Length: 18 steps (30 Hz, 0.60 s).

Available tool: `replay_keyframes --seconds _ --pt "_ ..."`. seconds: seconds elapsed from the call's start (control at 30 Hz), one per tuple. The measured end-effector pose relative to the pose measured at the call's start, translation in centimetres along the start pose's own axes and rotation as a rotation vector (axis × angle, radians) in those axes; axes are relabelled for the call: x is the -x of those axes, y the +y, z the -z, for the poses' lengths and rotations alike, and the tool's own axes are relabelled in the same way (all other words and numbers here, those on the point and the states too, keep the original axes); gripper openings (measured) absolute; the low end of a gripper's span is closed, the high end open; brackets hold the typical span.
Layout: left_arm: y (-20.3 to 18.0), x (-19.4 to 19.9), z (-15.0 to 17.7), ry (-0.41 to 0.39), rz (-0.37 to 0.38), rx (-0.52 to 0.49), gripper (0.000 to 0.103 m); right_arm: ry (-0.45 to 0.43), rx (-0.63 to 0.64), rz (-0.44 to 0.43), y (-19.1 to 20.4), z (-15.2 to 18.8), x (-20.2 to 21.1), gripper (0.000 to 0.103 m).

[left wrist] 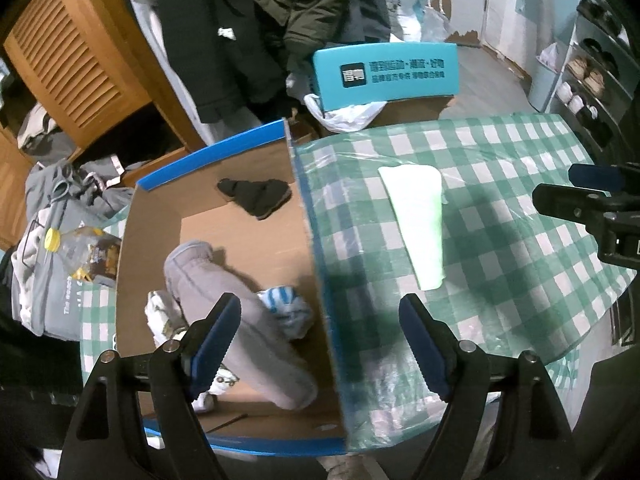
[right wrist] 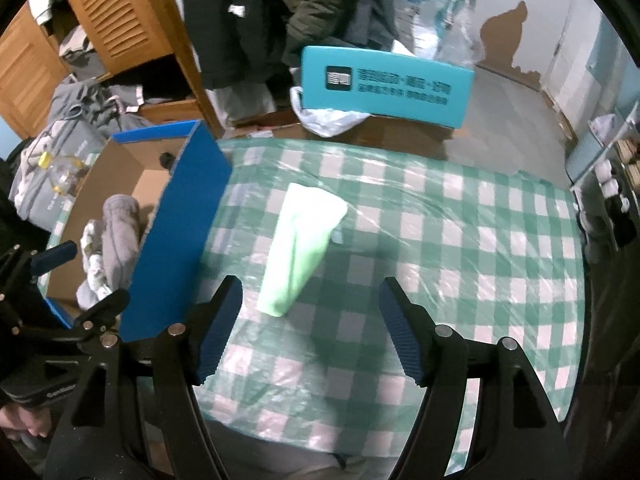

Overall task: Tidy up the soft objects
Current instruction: 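Withdraw both open tools from the box toward the light green cloth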

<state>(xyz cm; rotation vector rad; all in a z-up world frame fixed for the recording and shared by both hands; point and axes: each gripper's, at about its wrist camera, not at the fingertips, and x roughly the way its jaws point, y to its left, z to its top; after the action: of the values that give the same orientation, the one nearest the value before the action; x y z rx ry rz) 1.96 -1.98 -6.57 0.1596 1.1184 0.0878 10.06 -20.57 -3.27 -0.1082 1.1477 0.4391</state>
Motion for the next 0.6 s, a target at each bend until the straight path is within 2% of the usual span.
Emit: replay_keyframes --seconds 0.07,0.6 --pt "-0.8 -0.1 -0.2 0.004 0.004 -0.01 0.087 0.001 -0.016 0.005 -1.1 0.3 0.0 0.071" --pt "-5.4 -2.9 -2.0 0.067 0.036 -0.041 0.087 0.027 -0.104 0.014 -6.4 2.2 -0.7 0.072"
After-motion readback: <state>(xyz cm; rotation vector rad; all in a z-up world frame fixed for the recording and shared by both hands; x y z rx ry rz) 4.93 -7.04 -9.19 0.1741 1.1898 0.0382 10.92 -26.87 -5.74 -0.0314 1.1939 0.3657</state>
